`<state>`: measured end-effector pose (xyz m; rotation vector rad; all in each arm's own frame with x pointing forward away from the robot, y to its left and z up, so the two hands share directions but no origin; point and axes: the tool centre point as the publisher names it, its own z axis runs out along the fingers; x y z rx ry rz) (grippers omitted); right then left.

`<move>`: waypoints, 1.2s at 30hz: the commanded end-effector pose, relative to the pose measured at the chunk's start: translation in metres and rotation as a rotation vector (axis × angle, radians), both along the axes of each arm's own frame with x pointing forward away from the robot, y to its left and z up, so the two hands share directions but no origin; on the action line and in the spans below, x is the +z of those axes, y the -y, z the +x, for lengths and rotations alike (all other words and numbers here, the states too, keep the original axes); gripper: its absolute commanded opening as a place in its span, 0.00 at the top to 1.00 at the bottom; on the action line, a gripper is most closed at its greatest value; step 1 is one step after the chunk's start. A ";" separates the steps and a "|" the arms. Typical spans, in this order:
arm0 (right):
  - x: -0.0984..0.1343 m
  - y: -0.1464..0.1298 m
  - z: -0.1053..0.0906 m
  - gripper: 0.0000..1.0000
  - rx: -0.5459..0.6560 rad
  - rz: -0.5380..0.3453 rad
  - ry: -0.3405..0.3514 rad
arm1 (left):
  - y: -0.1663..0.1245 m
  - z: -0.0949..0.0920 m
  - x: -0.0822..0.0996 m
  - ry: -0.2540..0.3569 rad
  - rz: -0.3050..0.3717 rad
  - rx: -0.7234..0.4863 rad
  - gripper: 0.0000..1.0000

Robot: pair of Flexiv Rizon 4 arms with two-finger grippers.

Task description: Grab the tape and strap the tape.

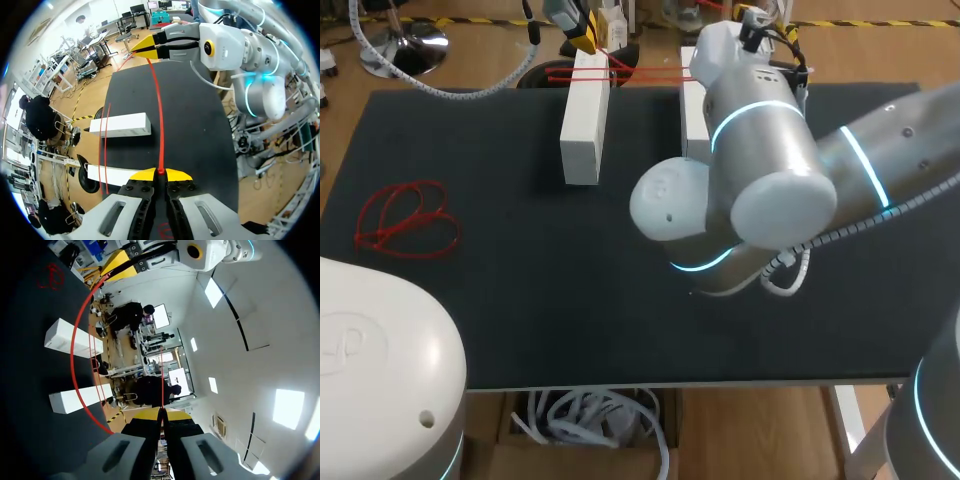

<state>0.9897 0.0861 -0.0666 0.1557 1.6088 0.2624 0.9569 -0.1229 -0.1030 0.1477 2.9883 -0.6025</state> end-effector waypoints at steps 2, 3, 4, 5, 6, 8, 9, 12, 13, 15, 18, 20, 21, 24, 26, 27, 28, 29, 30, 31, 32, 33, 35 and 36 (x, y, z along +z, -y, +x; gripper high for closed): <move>0.006 -0.005 -0.004 1.00 -0.001 -0.040 -0.014 | 0.000 0.000 0.001 -0.001 0.004 0.001 1.00; 0.007 -0.009 -0.006 1.00 0.011 -0.075 -0.007 | 0.000 0.000 0.001 -0.001 0.004 0.001 1.00; 0.009 -0.011 -0.009 1.00 0.009 -0.086 -0.007 | 0.000 0.000 0.001 -0.001 0.004 0.001 1.00; 0.011 -0.014 -0.010 1.00 0.013 -0.106 -0.016 | 0.000 0.000 0.001 -0.001 0.004 0.001 1.00; 0.013 -0.017 -0.013 1.00 0.021 -0.139 0.003 | 0.000 0.000 0.001 -0.001 0.004 0.001 1.00; 0.015 -0.020 -0.018 1.00 0.023 -0.161 0.009 | 0.000 0.000 0.001 -0.001 0.004 0.001 1.00; 0.016 -0.023 -0.021 1.00 0.026 -0.181 0.022 | 0.000 0.000 0.001 -0.001 0.004 0.001 1.00; 0.019 -0.028 -0.029 1.00 0.030 -0.214 0.023 | 0.000 0.000 0.001 -0.001 0.004 0.001 1.00; 0.019 -0.030 -0.033 1.00 0.038 -0.229 0.037 | 0.000 0.000 0.001 -0.001 0.004 0.001 1.00; 0.019 -0.035 -0.039 1.00 0.046 -0.259 0.037 | 0.000 0.000 0.001 -0.001 0.004 0.001 1.00; 0.015 -0.043 -0.047 1.00 0.050 -0.281 0.022 | 0.000 0.000 0.001 -0.001 0.004 0.001 1.00; 0.012 -0.049 -0.053 1.00 0.055 -0.290 0.010 | 0.000 0.000 0.001 -0.001 0.004 0.001 1.00; 0.010 -0.052 -0.055 1.00 0.059 -0.302 0.013 | 0.000 0.000 0.001 -0.001 0.004 0.001 1.00; 0.008 -0.062 -0.058 1.00 0.068 -0.321 0.019 | 0.000 0.000 0.001 -0.001 0.004 0.001 1.00; 0.007 -0.067 -0.059 1.00 0.068 -0.324 0.020 | 0.000 0.000 0.001 -0.001 0.004 0.001 1.00; 0.006 -0.070 -0.059 1.00 0.070 -0.330 0.019 | 0.000 0.000 0.001 -0.001 0.004 0.001 1.00; 0.006 -0.072 -0.059 1.00 0.069 -0.334 0.019 | 0.000 0.000 0.001 -0.001 0.004 0.001 1.00; 0.006 -0.074 -0.058 1.00 0.067 -0.339 0.021 | 0.000 0.000 0.001 -0.001 0.004 0.001 1.00; 0.005 -0.076 -0.058 1.00 0.065 -0.345 0.022 | 0.000 0.000 0.001 -0.001 0.004 0.001 1.00; 0.004 -0.077 -0.057 1.00 0.060 -0.350 0.022 | 0.000 0.000 0.001 -0.001 0.004 0.001 1.00; 0.004 -0.078 -0.056 1.00 0.058 -0.353 0.021 | 0.000 0.000 0.001 -0.001 0.004 0.001 1.00; 0.003 -0.080 -0.055 1.00 0.052 -0.362 0.021 | 0.000 0.000 0.001 -0.001 0.004 0.001 1.00; 0.003 -0.083 -0.053 1.00 0.049 -0.368 0.027 | 0.000 0.000 0.001 -0.001 0.004 0.001 1.00; 0.003 -0.085 -0.052 1.00 0.049 -0.373 0.028 | 0.000 0.000 0.001 -0.001 0.004 0.001 1.00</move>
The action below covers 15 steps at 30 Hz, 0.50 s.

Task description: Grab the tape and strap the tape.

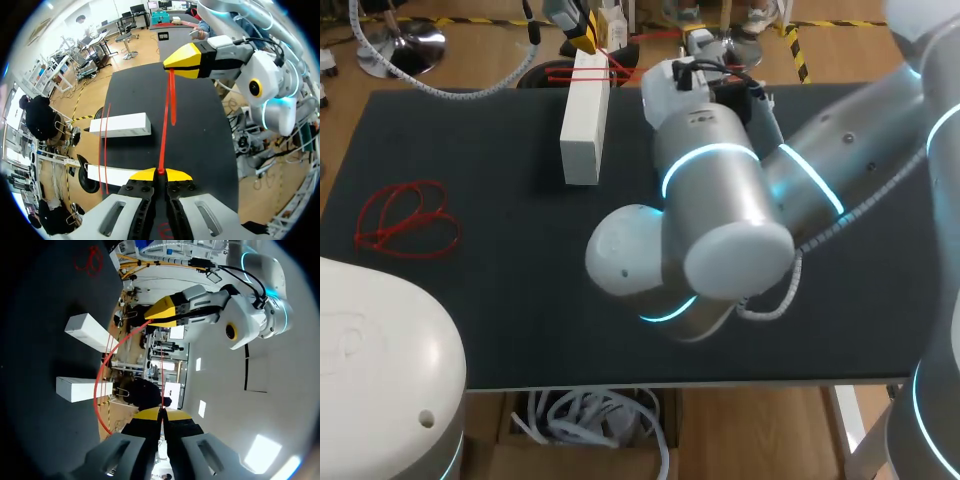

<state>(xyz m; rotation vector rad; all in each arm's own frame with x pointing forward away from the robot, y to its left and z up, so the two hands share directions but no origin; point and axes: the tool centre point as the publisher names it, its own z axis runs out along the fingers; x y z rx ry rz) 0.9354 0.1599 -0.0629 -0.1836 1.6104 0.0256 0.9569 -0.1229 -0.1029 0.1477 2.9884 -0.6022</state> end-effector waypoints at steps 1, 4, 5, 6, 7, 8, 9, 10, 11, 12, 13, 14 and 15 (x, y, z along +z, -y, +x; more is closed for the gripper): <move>-0.001 -0.013 0.003 1.00 -0.024 -0.012 0.008 | 0.000 0.000 0.001 -0.001 0.004 0.001 1.00; -0.001 -0.018 0.004 1.00 -0.023 -0.026 0.013 | 0.000 0.000 0.001 -0.001 0.004 0.001 1.00; -0.002 -0.020 0.004 1.00 -0.023 -0.027 0.013 | 0.000 0.000 0.001 -0.001 0.004 0.001 1.00; -0.003 -0.021 0.005 1.00 -0.023 -0.034 0.011 | 0.000 0.000 0.001 -0.001 0.004 0.001 1.00; -0.004 -0.022 0.005 1.00 -0.022 -0.040 0.009 | 0.000 0.000 0.001 -0.001 0.004 0.001 1.00; -0.005 -0.024 0.005 1.00 -0.023 -0.043 0.009 | 0.000 0.000 0.001 -0.001 0.004 0.001 1.00; -0.006 -0.025 0.006 1.00 -0.022 -0.048 0.008 | 0.000 0.000 0.001 -0.001 0.004 0.001 1.00; -0.006 -0.025 0.006 1.00 -0.022 -0.052 0.006 | 0.000 0.000 0.001 -0.001 0.004 0.001 1.00; -0.007 -0.026 0.007 1.00 -0.023 -0.053 0.005 | 0.000 0.000 0.001 -0.001 0.004 0.001 1.00; -0.007 -0.027 0.007 1.00 -0.023 -0.055 0.004 | 0.000 0.000 0.001 -0.001 0.004 0.001 1.00; -0.006 -0.028 0.008 1.00 -0.023 -0.057 0.004 | 0.000 0.000 0.001 -0.001 0.004 0.001 1.00; -0.006 -0.029 0.008 1.00 -0.023 -0.056 0.004 | 0.000 0.000 0.001 -0.001 0.004 0.001 1.00; -0.005 -0.030 0.009 1.00 -0.024 -0.057 0.005 | 0.000 0.000 0.001 -0.001 0.004 0.001 1.00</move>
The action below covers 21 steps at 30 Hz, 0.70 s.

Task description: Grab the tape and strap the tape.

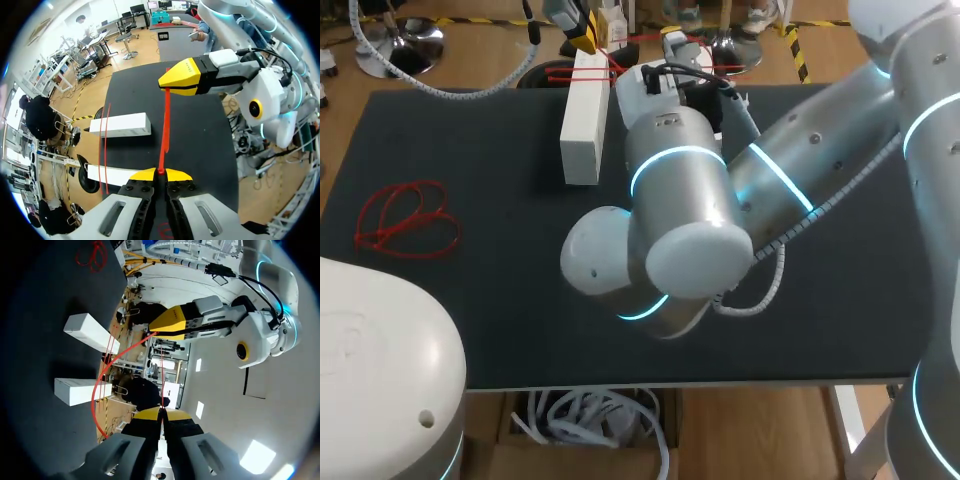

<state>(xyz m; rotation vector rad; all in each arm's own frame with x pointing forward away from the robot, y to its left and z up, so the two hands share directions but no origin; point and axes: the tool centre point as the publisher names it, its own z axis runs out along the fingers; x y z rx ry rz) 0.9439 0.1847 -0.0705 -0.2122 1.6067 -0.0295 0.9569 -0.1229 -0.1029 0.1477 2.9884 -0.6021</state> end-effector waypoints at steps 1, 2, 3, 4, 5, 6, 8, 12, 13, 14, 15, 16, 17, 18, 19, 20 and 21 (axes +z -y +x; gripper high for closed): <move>0.003 -0.006 0.001 1.00 -0.008 -0.005 -0.001 | 0.000 0.000 0.001 -0.001 0.004 0.001 1.00; 0.003 -0.007 0.001 1.00 -0.009 -0.005 0.000 | 0.000 0.000 0.001 -0.001 0.004 0.001 1.00; 0.002 -0.007 0.001 1.00 -0.010 -0.007 -0.001 | 0.000 0.000 0.001 -0.001 0.004 0.001 1.00; 0.002 -0.008 0.002 1.00 -0.010 -0.008 -0.001 | 0.000 0.000 0.001 -0.001 0.004 0.001 1.00; 0.001 -0.009 0.002 1.00 -0.010 -0.009 -0.001 | 0.000 0.000 0.001 -0.001 0.004 0.001 1.00; 0.001 -0.010 0.002 1.00 -0.011 -0.011 -0.001 | 0.000 0.000 0.001 -0.001 0.004 0.001 1.00; 0.000 -0.012 0.003 1.00 -0.012 -0.015 -0.001 | 0.000 0.000 0.001 -0.001 0.004 0.001 1.00; -0.003 -0.015 0.005 1.00 -0.020 -0.022 -0.009 | 0.000 0.000 0.001 -0.001 0.004 0.001 1.00; -0.003 -0.016 0.005 1.00 -0.022 -0.023 -0.010 | 0.000 0.000 0.001 -0.001 0.004 0.001 1.00; -0.004 -0.017 0.006 1.00 -0.024 -0.025 -0.011 | 0.000 0.000 0.001 -0.001 0.004 0.001 1.00; -0.004 -0.017 0.006 1.00 -0.026 -0.028 -0.012 | 0.000 0.000 0.001 -0.001 0.004 0.001 1.00; -0.005 -0.018 0.007 1.00 -0.027 -0.029 -0.012 | 0.000 0.000 0.001 -0.001 0.004 0.001 1.00; -0.005 -0.018 0.007 1.00 -0.029 -0.030 -0.014 | 0.000 0.000 0.001 -0.001 0.004 0.001 1.00; -0.006 -0.019 0.007 1.00 -0.029 -0.030 -0.014 | 0.000 0.000 0.001 -0.001 0.004 0.001 1.00; -0.006 -0.019 0.007 1.00 -0.030 -0.030 -0.016 | 0.000 0.000 0.001 -0.001 0.004 0.001 1.00; -0.006 -0.020 0.008 1.00 -0.031 -0.031 -0.017 | 0.000 0.000 0.001 -0.001 0.004 0.001 1.00; -0.006 -0.020 0.008 1.00 -0.031 -0.030 -0.018 | 0.000 0.000 0.001 -0.001 0.004 0.001 1.00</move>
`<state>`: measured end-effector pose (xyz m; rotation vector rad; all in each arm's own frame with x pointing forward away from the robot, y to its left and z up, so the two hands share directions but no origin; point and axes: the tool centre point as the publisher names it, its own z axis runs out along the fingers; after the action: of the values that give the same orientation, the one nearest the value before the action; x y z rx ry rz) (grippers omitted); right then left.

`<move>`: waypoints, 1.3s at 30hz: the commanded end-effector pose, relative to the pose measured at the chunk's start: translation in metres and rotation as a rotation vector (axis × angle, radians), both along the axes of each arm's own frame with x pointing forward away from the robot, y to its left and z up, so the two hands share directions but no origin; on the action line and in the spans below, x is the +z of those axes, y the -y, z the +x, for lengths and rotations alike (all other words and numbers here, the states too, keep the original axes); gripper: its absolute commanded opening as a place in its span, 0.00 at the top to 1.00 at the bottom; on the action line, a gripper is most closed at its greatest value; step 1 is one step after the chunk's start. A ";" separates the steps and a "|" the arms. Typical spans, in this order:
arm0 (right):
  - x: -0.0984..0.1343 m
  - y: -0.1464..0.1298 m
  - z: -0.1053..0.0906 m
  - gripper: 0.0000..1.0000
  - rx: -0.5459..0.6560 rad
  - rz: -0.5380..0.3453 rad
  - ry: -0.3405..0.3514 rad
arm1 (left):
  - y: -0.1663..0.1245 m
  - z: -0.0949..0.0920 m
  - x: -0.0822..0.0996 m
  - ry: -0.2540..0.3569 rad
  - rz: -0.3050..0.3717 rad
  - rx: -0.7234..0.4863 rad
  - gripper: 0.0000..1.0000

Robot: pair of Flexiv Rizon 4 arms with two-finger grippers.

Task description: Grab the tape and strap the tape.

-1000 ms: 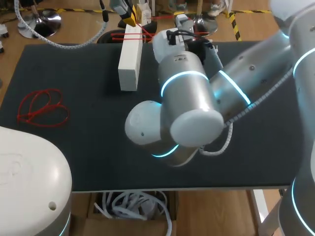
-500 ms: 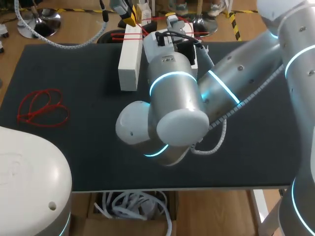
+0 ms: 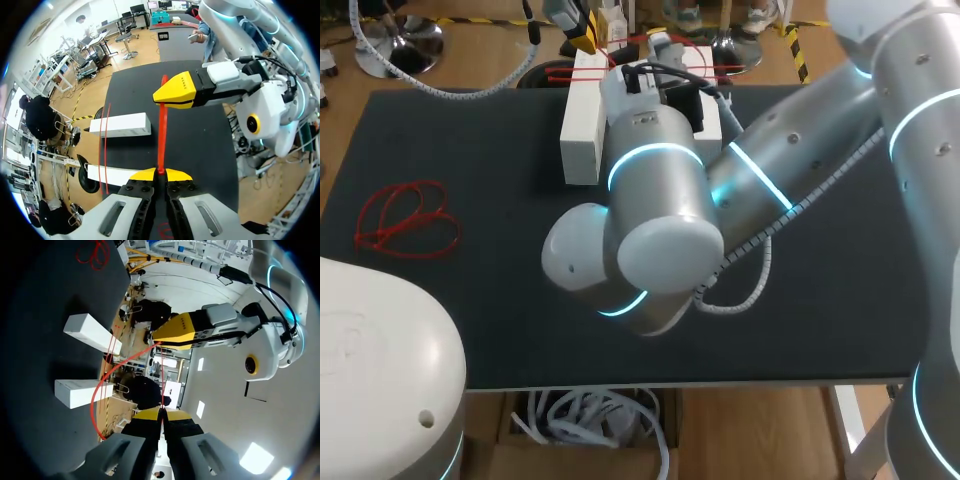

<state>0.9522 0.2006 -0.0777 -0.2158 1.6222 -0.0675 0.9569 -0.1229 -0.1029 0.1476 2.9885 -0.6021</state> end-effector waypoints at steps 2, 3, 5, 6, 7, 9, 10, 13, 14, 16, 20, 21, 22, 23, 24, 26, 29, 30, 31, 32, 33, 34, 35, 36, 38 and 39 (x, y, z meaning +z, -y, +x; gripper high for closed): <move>0.001 -0.005 0.000 1.00 -0.009 -0.003 -0.007 | 0.000 0.000 0.001 -0.001 0.004 0.001 1.00; 0.001 -0.006 0.000 1.00 -0.009 -0.004 -0.008 | 0.000 0.000 0.001 -0.001 0.004 0.001 1.00; 0.000 -0.006 0.000 1.00 -0.009 -0.004 -0.009 | 0.000 0.000 0.001 -0.001 0.004 0.001 1.00; 0.000 -0.007 -0.001 1.00 -0.008 -0.005 -0.009 | 0.000 0.000 0.001 -0.001 0.004 0.001 1.00; 0.000 -0.007 -0.001 1.00 -0.007 -0.007 -0.010 | 0.000 0.000 0.001 -0.001 0.004 0.001 1.00; -0.001 -0.007 -0.001 1.00 -0.007 -0.010 -0.011 | 0.000 0.000 0.001 -0.001 0.004 0.001 1.00; -0.002 -0.007 -0.001 1.00 -0.007 -0.014 -0.013 | 0.000 0.000 0.001 -0.001 0.004 0.001 1.00; -0.003 -0.008 0.000 1.00 -0.007 -0.016 -0.015 | 0.000 0.000 0.001 -0.001 0.004 0.001 1.00; -0.003 -0.008 -0.001 1.00 -0.007 -0.017 -0.016 | 0.000 0.000 0.001 -0.001 0.004 0.001 1.00; -0.004 -0.009 -0.001 1.00 -0.007 -0.019 -0.017 | 0.000 0.000 0.001 -0.001 0.004 0.001 1.00; -0.004 -0.013 -0.002 1.00 -0.004 -0.021 -0.020 | 0.000 0.000 0.001 -0.001 0.004 0.001 1.00; -0.004 -0.014 -0.002 1.00 -0.004 -0.021 -0.020 | 0.000 0.000 0.001 -0.001 0.004 0.001 1.00; -0.004 -0.015 -0.001 1.00 -0.003 -0.021 -0.021 | 0.000 0.000 0.001 -0.001 0.004 0.001 1.00; -0.004 -0.016 -0.001 1.00 -0.002 -0.022 -0.022 | 0.000 0.000 0.001 -0.001 0.004 0.001 1.00; -0.004 -0.017 -0.001 1.00 -0.003 -0.023 -0.022 | 0.000 0.000 0.001 -0.001 0.004 0.001 1.00; -0.004 -0.019 -0.001 1.00 -0.002 -0.024 -0.022 | 0.000 0.000 0.001 -0.001 0.004 0.001 1.00; -0.003 -0.022 0.000 1.00 -0.002 -0.025 -0.019 | 0.000 0.000 0.001 -0.001 0.004 0.001 1.00; -0.003 -0.023 0.000 1.00 -0.002 -0.025 -0.019 | 0.000 0.000 0.001 -0.001 0.004 0.001 1.00; -0.002 -0.024 0.000 1.00 -0.001 -0.026 -0.018 | 0.000 0.000 0.001 -0.001 0.004 0.001 1.00; -0.003 -0.025 0.000 1.00 -0.001 -0.027 -0.017 | 0.000 0.000 0.001 -0.001 0.004 0.001 1.00; -0.003 -0.025 0.001 1.00 -0.002 -0.028 -0.017 | 0.000 0.000 0.001 -0.001 0.004 0.001 1.00; -0.003 -0.026 0.001 1.00 -0.002 -0.028 -0.017 | 0.000 0.000 0.001 -0.001 0.004 0.001 1.00; -0.003 -0.027 0.001 1.00 -0.002 -0.029 -0.017 | 0.000 0.000 0.001 -0.001 0.004 0.001 1.00; -0.003 -0.028 0.001 1.00 -0.002 -0.030 -0.017 | 0.000 0.000 0.001 -0.001 0.004 0.001 1.00; -0.003 -0.030 0.000 1.00 -0.002 -0.032 -0.017 | 0.000 0.000 0.001 -0.001 0.004 0.001 1.00; -0.003 -0.031 0.000 1.00 -0.002 -0.033 -0.017 | 0.000 0.000 0.001 -0.001 0.004 0.001 1.00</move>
<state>0.9536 0.2273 -0.0819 -0.2428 1.6355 -0.0840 0.9569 -0.1228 -0.1030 0.1476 2.9885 -0.6018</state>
